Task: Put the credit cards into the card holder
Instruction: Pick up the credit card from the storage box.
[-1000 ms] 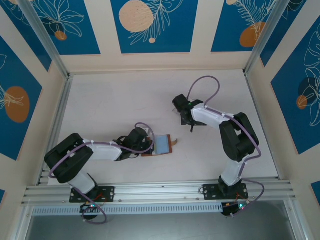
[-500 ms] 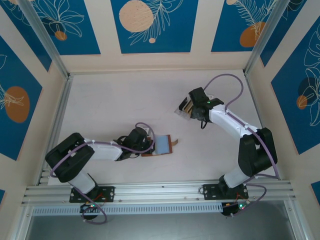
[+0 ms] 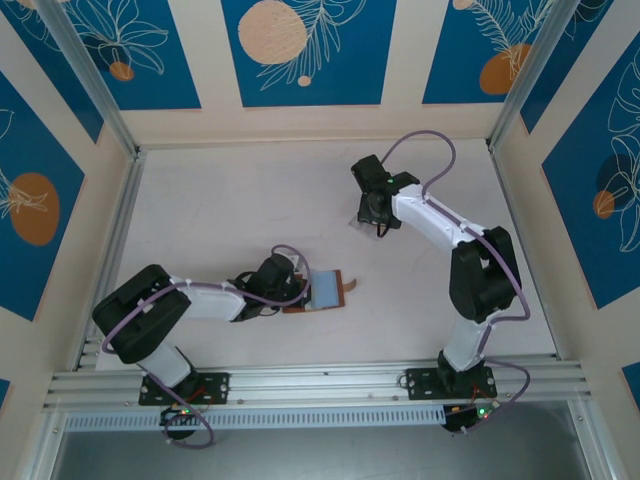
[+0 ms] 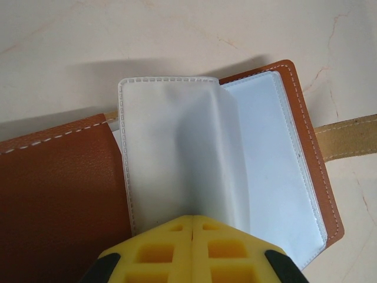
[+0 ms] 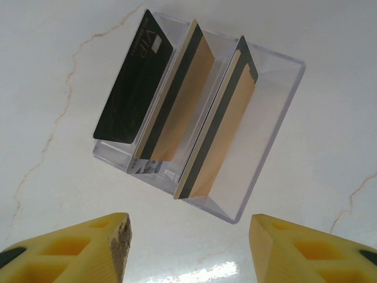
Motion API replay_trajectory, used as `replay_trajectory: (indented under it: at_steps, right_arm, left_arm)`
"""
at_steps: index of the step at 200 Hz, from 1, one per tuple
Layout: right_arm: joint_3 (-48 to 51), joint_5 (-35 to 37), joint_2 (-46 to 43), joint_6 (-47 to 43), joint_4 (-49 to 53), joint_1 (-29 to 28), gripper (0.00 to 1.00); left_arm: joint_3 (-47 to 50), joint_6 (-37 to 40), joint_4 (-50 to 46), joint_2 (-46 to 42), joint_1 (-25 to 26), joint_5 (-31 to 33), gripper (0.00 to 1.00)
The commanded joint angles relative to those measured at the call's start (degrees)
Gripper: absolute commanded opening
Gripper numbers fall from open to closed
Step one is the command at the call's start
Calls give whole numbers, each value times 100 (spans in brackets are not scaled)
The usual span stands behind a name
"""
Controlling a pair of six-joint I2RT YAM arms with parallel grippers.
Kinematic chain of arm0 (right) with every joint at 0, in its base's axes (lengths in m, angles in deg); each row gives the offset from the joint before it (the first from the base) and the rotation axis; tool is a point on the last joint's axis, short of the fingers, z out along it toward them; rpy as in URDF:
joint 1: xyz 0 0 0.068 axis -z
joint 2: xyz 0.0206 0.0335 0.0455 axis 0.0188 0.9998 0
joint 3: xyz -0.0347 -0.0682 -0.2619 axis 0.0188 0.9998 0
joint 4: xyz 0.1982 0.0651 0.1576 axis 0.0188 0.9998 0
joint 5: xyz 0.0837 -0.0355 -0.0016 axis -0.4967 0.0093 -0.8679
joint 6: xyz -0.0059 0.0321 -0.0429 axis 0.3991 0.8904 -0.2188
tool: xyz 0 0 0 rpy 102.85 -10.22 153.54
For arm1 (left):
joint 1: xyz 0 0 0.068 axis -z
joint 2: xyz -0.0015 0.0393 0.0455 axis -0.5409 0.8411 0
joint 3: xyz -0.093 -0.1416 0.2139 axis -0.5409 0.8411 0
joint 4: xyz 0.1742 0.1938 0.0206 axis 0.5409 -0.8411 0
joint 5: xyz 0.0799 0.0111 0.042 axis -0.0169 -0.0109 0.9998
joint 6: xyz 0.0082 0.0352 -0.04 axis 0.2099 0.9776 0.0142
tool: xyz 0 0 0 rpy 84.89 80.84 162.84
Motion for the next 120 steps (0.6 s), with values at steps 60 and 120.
replay_trajectory:
  at_steps: [60,120]
  right_arm:
    - [-315,136,476,430,494,-127,46]
    - [-482,391,770,457,601,-189,39]
  left_arm:
    - [244,-44,-444,365,-11,-202,4]
    - [310,-70,-356,350,-21,-218,4]
